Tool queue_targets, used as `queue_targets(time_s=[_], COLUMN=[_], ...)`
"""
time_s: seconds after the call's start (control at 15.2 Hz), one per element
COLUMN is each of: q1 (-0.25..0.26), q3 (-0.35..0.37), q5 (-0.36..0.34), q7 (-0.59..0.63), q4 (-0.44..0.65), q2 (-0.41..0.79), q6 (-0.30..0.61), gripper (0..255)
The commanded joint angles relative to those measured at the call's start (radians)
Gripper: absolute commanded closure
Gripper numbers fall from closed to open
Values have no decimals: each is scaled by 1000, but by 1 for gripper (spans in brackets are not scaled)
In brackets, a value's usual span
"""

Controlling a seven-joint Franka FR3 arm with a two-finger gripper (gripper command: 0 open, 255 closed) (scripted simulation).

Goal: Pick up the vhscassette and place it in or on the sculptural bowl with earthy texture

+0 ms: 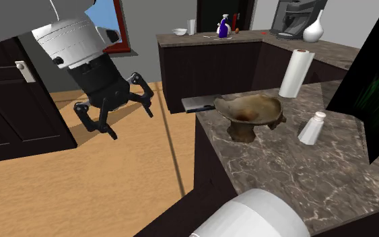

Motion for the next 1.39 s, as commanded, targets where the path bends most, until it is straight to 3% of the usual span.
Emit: queue_targets(time_s=[0.0, 0.33, 0.59, 0.92, 1.32], q1=[-21, -79, -118, -138, -129], q3=[33, 99, 126, 113, 43], q5=[-68, -259, -433, -645, -859], q7=[57, 223, 370, 532, 659], q4=[0, 39, 104, 221, 401], q2=[81, 296, 481, 714, 976], q6=[49, 113, 109, 39, -90], gripper=[0, 0, 0, 0, 0])
